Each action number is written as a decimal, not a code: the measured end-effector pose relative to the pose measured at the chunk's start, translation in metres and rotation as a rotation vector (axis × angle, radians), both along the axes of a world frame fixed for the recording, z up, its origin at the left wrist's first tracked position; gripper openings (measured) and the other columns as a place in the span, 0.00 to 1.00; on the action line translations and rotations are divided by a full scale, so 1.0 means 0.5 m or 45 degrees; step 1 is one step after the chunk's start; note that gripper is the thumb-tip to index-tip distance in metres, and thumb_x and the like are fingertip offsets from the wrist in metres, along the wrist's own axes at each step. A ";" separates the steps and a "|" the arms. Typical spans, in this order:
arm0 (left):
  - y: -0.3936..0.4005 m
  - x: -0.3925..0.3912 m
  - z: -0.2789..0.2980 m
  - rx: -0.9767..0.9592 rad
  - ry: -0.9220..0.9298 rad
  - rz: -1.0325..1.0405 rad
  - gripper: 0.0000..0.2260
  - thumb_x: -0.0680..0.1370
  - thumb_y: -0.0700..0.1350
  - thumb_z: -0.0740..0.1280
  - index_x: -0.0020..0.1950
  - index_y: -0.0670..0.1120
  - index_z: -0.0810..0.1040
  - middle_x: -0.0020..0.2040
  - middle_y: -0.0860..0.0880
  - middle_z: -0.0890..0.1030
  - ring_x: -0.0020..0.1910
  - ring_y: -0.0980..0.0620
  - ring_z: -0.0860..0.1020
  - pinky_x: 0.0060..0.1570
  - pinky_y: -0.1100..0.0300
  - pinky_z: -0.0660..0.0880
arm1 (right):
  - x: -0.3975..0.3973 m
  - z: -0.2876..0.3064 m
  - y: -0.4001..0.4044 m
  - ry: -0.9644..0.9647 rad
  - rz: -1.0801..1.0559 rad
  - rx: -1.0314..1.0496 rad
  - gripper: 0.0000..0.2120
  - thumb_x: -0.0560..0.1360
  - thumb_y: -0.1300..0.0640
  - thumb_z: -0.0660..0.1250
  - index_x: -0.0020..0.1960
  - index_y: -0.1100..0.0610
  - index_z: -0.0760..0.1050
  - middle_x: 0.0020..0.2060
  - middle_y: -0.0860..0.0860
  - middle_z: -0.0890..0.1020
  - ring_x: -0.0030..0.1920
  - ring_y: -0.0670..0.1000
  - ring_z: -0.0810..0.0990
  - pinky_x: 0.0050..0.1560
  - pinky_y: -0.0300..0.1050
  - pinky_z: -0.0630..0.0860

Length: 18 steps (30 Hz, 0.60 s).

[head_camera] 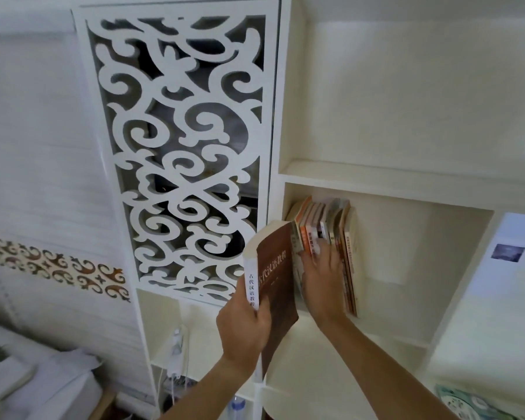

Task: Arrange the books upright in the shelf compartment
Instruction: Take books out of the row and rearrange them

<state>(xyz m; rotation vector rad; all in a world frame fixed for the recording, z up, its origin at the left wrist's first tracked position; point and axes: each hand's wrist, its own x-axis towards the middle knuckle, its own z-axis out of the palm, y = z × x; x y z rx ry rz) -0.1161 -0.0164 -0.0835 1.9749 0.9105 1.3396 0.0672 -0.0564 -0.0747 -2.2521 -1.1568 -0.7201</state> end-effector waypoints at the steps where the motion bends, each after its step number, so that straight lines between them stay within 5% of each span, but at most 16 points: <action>1: 0.000 0.000 -0.002 -0.003 0.002 0.011 0.20 0.74 0.47 0.69 0.65 0.44 0.77 0.40 0.53 0.81 0.34 0.53 0.78 0.35 0.60 0.75 | 0.006 0.007 0.007 -0.123 -0.066 -0.093 0.34 0.76 0.51 0.70 0.80 0.48 0.64 0.79 0.59 0.61 0.79 0.62 0.58 0.78 0.66 0.58; 5: -0.001 0.002 -0.009 -0.001 0.003 0.044 0.19 0.74 0.42 0.73 0.64 0.43 0.78 0.37 0.59 0.76 0.30 0.62 0.71 0.32 0.75 0.65 | 0.036 0.029 0.037 -0.320 -0.010 -0.130 0.35 0.75 0.48 0.75 0.78 0.42 0.65 0.82 0.60 0.52 0.82 0.65 0.45 0.78 0.68 0.49; 9: 0.001 0.008 -0.013 0.032 -0.073 0.052 0.21 0.73 0.47 0.69 0.65 0.43 0.78 0.39 0.58 0.78 0.31 0.56 0.78 0.31 0.62 0.76 | 0.041 0.029 0.056 -0.388 0.014 -0.060 0.29 0.76 0.51 0.73 0.75 0.41 0.70 0.83 0.60 0.50 0.82 0.67 0.44 0.76 0.72 0.52; 18: 0.009 0.019 -0.025 0.089 -0.105 0.030 0.19 0.73 0.47 0.70 0.63 0.44 0.79 0.40 0.59 0.80 0.31 0.56 0.80 0.28 0.60 0.77 | 0.049 0.002 0.111 -0.299 -0.265 -0.133 0.47 0.71 0.41 0.75 0.82 0.52 0.56 0.82 0.63 0.40 0.81 0.66 0.39 0.77 0.72 0.49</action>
